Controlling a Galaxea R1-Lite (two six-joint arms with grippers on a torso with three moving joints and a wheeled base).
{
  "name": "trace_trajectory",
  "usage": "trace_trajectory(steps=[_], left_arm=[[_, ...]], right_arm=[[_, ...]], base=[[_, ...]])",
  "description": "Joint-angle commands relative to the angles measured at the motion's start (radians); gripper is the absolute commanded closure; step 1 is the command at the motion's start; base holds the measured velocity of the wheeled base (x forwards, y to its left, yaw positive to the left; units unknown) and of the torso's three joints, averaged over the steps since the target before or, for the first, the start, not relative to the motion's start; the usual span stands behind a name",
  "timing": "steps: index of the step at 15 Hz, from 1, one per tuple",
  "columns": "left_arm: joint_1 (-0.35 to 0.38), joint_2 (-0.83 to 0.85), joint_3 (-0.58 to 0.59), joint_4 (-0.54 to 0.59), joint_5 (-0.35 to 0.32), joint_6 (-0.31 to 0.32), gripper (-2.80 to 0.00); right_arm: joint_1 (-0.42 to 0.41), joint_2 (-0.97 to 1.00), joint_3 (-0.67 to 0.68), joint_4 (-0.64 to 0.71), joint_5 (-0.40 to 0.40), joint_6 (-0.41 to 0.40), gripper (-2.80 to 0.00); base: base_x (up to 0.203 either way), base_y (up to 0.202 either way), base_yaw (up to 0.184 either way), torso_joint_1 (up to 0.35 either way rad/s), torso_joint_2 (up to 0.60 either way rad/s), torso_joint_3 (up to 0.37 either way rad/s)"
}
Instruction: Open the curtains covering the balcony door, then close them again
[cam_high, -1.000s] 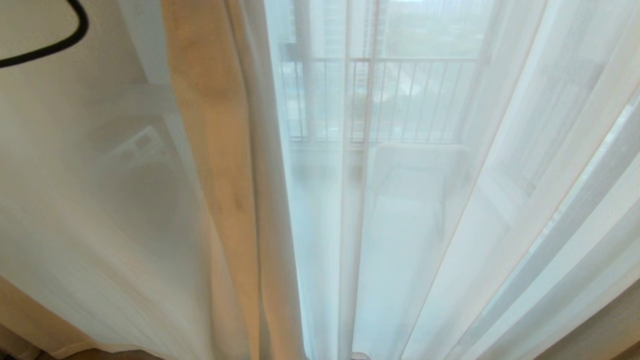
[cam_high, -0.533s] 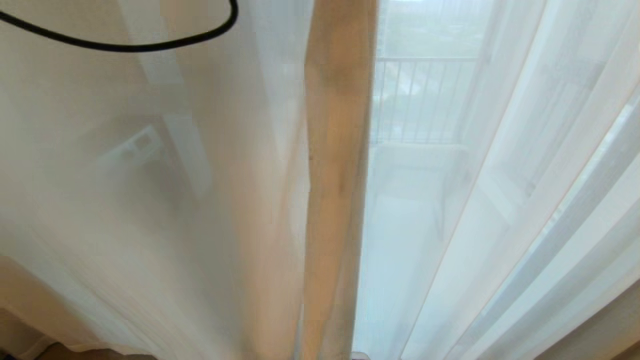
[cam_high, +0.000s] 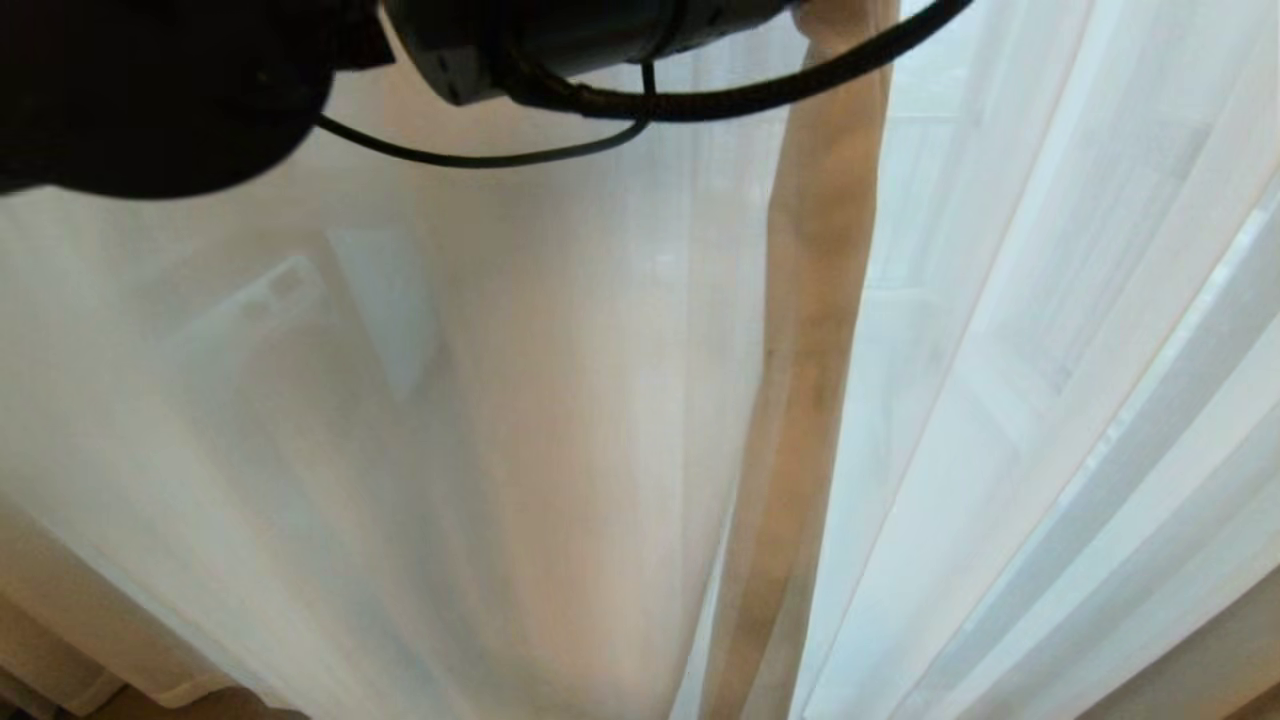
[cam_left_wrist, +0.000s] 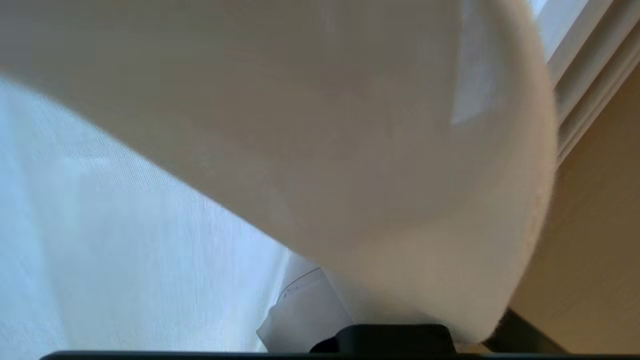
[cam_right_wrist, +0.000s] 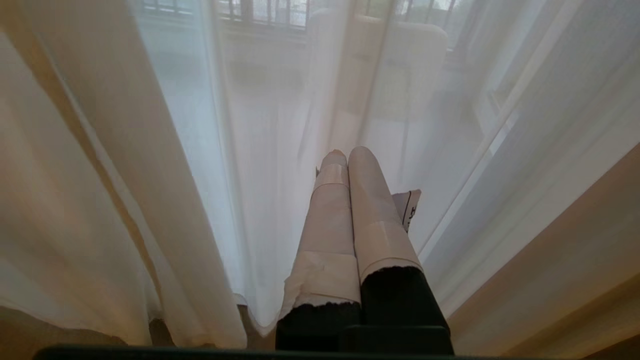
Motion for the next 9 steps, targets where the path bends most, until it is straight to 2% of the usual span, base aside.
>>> trace_trajectory(steps=[1,9], left_arm=[[-0.004,0.039,0.0,-0.001,0.001,-0.003,0.0],[0.023,0.08,0.011,-0.001,0.006,-0.005,0.0]], right_arm=[[0.0,0.001,0.0,0.0,0.0,-0.001,0.0],[0.0,0.001,0.0,0.0,0.0,-0.001,0.0]], base=[[0.0,0.0,0.0,0.0,0.0,0.0],[0.0,0.0,0.0,0.0,0.0,0.0]])
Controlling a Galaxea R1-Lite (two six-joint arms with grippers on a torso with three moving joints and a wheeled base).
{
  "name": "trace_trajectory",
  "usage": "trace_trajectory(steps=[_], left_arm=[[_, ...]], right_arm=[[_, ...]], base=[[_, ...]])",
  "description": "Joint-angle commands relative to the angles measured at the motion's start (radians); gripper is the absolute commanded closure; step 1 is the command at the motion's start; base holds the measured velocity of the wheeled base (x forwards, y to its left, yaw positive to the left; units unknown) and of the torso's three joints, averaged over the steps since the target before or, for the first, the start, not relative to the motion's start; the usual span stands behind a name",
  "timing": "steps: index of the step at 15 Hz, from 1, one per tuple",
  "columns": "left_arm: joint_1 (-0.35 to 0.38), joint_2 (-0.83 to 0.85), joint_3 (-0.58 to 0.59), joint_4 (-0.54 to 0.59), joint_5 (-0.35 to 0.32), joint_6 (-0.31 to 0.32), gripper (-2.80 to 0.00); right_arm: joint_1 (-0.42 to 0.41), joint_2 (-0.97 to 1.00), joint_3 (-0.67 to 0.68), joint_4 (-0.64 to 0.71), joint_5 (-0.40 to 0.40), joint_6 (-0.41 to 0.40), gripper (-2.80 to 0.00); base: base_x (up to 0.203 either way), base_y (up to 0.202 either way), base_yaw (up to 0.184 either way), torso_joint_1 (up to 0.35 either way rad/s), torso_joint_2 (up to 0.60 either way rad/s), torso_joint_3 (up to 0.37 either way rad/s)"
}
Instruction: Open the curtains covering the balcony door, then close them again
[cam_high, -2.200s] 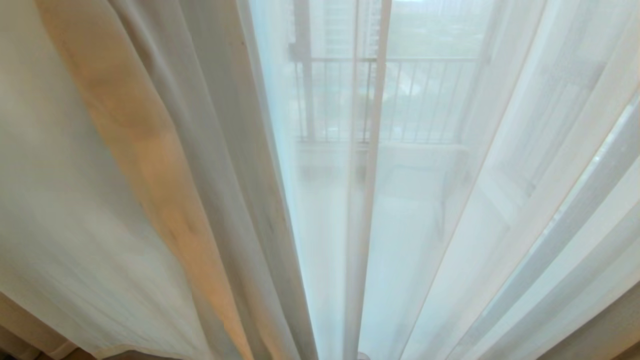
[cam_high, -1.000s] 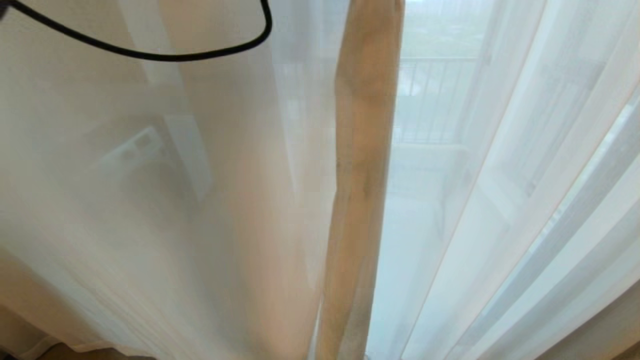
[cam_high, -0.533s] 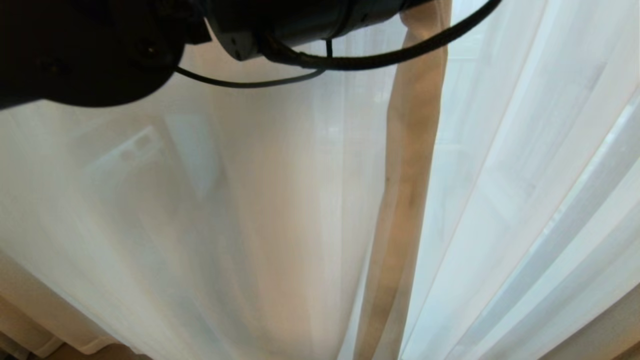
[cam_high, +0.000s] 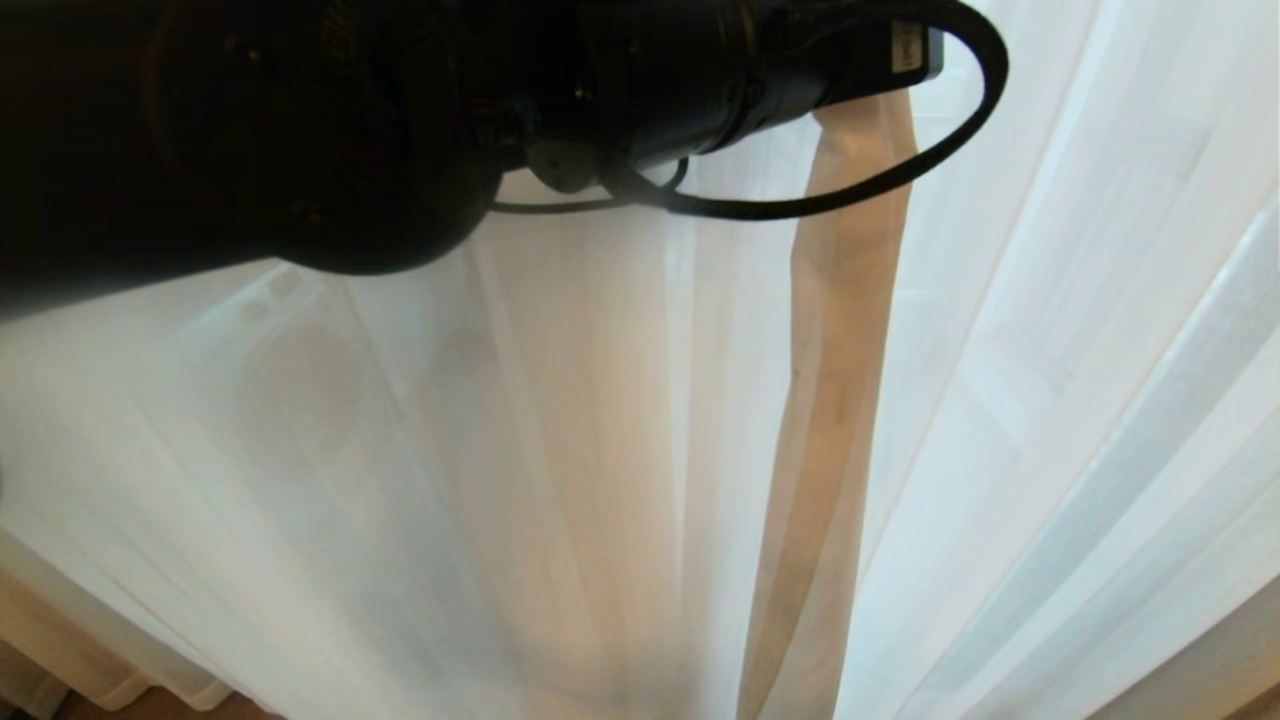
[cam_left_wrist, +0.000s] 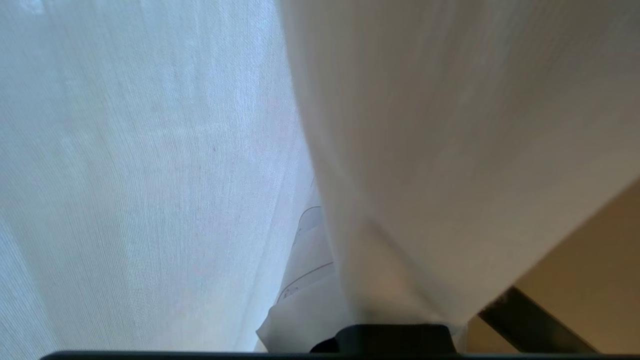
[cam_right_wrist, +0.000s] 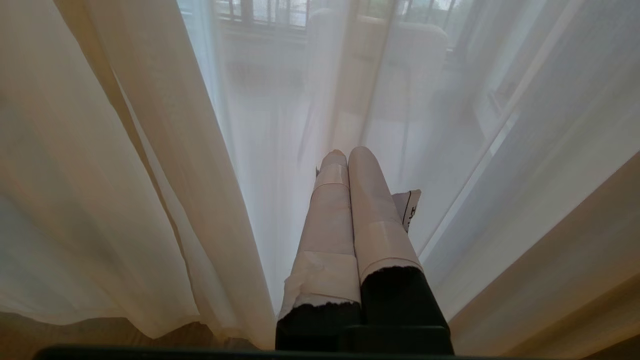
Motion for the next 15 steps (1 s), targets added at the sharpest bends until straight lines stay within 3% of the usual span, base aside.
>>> trace_trajectory(steps=[1,7,15], left_arm=[[0.025,0.01,0.006,0.004,0.009,-0.002,0.0],[0.1,0.01,0.006,0.008,0.134,0.002,0.0],[0.169,0.011,0.005,0.008,0.136,0.006,0.0]], right_arm=[[0.0,0.001,0.0,0.0,0.001,-0.001,0.0],[0.0,0.001,0.0,0.0,0.001,-0.001,0.0],[0.0,0.001,0.0,0.0,0.001,-0.001,0.0]], base=[[0.0,0.0,0.0,0.0,0.0,0.0],[0.0,0.0,0.0,0.0,0.0,0.0],[0.0,0.0,0.0,0.0,0.0,0.0]])
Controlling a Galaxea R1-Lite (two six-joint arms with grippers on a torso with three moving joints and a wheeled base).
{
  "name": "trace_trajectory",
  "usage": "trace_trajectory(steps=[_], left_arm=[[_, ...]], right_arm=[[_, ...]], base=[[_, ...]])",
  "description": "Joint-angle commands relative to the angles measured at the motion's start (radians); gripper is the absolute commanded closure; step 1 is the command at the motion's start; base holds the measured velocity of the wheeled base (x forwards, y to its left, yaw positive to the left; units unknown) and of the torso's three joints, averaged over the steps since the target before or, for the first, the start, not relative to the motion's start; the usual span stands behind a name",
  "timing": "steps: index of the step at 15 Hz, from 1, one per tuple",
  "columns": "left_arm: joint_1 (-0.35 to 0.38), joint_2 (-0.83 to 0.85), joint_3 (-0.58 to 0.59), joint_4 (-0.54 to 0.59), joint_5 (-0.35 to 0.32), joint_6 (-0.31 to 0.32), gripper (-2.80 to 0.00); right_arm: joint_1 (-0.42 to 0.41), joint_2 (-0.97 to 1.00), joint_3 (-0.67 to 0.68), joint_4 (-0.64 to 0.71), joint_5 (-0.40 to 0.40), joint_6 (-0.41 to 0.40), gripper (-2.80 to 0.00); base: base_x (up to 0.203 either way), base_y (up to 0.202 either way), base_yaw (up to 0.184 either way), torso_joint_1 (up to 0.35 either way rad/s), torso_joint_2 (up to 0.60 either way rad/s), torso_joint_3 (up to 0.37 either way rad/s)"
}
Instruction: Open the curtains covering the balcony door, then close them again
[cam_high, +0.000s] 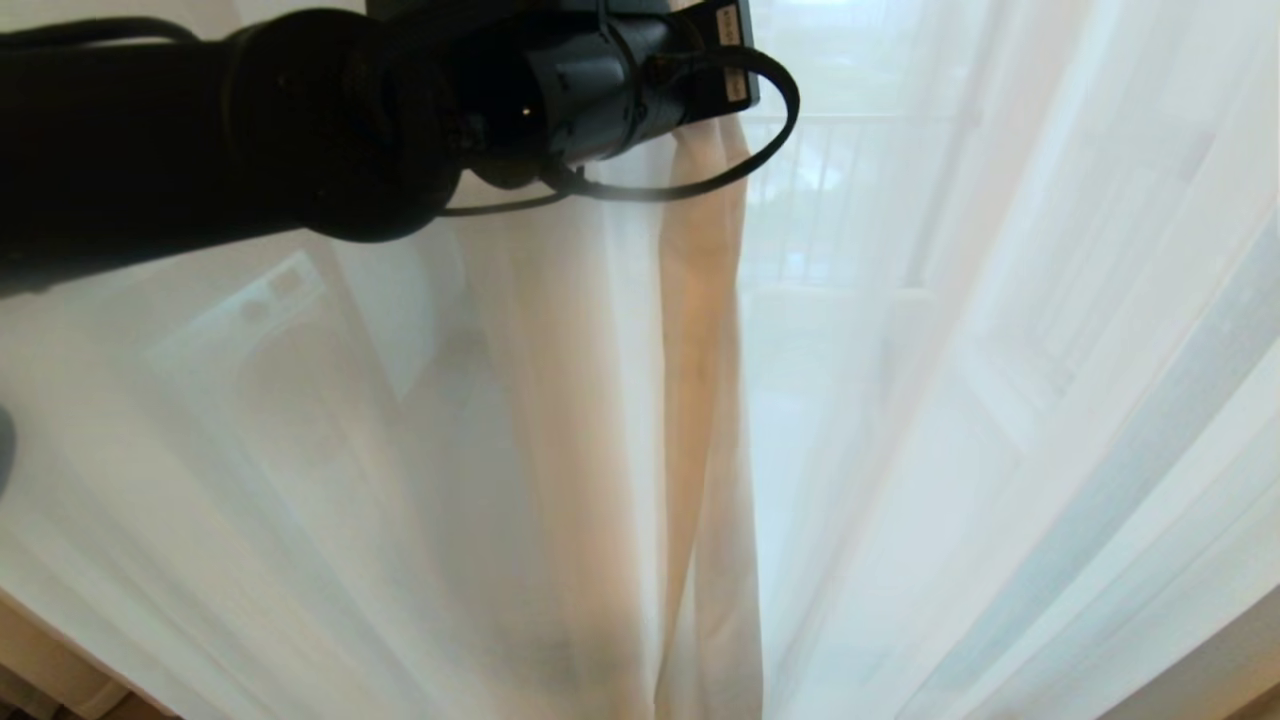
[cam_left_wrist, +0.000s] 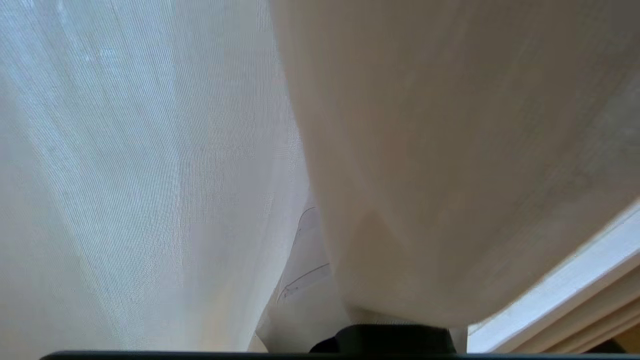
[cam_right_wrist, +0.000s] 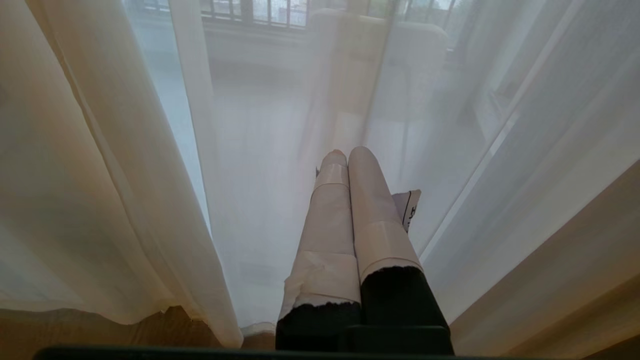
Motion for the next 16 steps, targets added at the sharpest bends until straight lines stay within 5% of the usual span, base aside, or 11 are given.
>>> trace_trajectory(steps=[1,7,16], left_arm=[[0.004,-0.002,-0.002,-0.004,0.002,-0.001,-2.8],[0.005,-0.062,0.034,0.022,0.047,0.001,-2.8],[0.04,-0.444,0.491,0.03,0.08,0.003,-2.8]], right_arm=[[0.0,0.001,0.0,0.0,0.0,-0.001,0.0],[0.0,0.001,0.0,0.0,0.0,-0.001,0.0],[0.0,0.001,0.0,0.0,0.0,-0.001,0.0]], base=[[0.0,0.0,0.0,0.0,0.0,0.0],[0.0,0.0,0.0,0.0,0.0,0.0],[0.0,0.0,0.0,0.0,0.0,0.0]])
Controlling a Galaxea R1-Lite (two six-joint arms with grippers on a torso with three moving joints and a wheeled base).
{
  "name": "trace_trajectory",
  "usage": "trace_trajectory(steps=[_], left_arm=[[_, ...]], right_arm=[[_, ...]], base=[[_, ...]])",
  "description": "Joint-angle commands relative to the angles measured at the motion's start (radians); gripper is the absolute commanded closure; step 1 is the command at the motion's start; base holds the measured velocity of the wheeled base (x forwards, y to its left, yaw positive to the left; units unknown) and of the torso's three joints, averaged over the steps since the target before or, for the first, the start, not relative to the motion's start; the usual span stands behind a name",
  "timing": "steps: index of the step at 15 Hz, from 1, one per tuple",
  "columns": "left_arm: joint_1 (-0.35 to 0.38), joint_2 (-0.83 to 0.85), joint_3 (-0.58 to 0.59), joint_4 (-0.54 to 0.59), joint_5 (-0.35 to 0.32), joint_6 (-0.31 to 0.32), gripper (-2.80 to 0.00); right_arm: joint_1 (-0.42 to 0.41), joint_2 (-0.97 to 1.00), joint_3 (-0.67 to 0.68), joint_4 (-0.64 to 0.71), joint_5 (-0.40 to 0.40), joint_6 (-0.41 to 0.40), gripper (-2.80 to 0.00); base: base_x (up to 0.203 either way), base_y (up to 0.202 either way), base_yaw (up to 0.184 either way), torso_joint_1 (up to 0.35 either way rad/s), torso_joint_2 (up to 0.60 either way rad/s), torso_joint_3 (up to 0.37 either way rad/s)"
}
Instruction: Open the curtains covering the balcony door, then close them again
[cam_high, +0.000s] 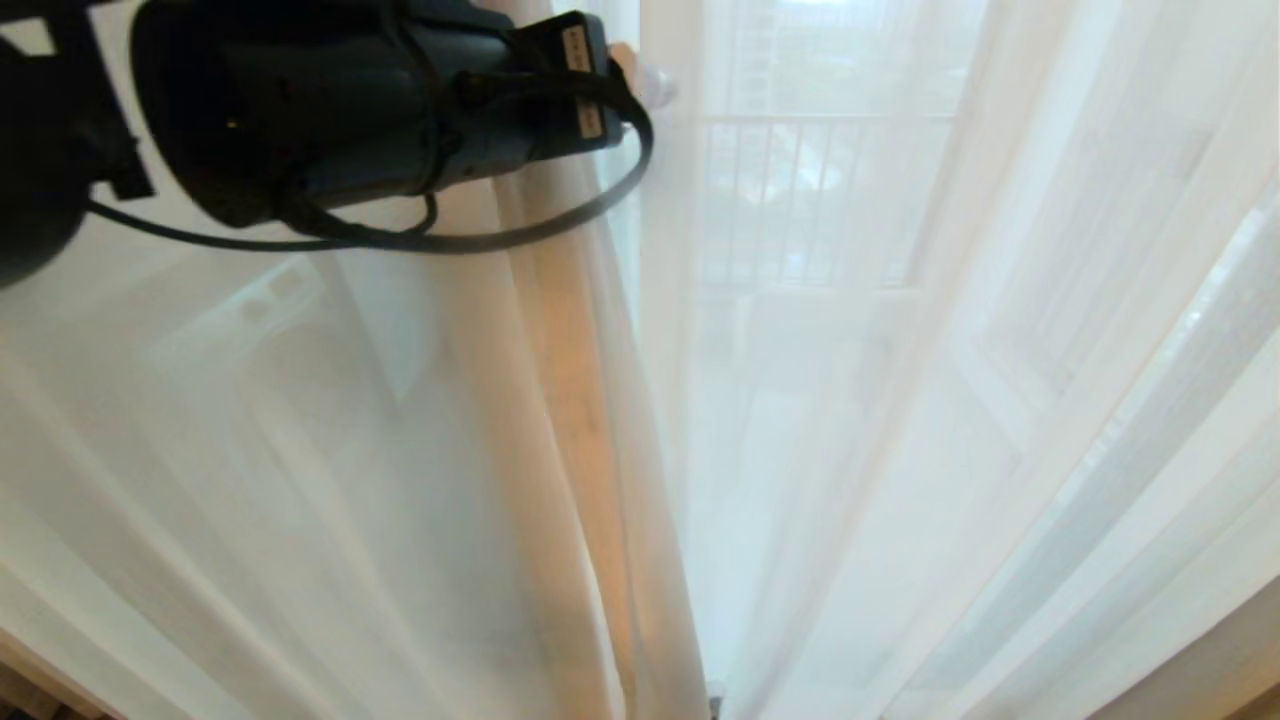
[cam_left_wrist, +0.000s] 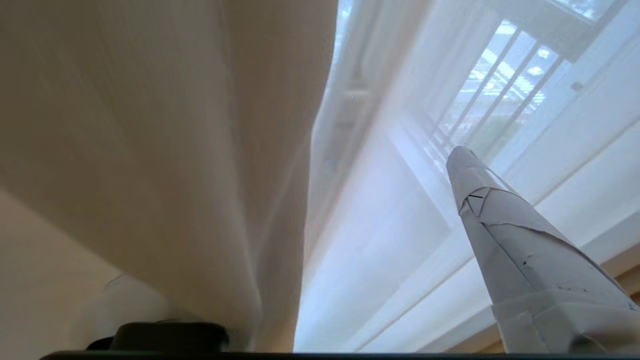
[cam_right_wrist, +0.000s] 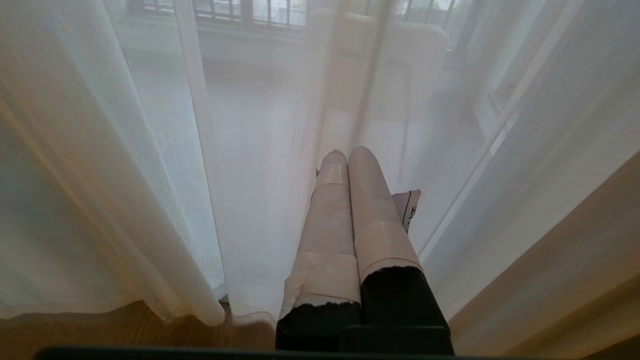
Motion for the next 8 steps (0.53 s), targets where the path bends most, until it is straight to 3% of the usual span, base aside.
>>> trace_trajectory(steps=[1,8], left_arm=[[0.031,-0.17,0.136,-0.002,0.003,-0.002,-2.8],[0.177,-0.486,0.463,0.05,-0.009,-0.009,-2.8]], right_arm=[[0.0,0.001,0.0,0.0,0.0,-0.001,0.0],[0.0,0.001,0.0,0.0,0.0,-0.001,0.0]], base=[[0.0,0.0,0.0,0.0,0.0,0.0],[0.0,0.0,0.0,0.0,0.0,0.0]])
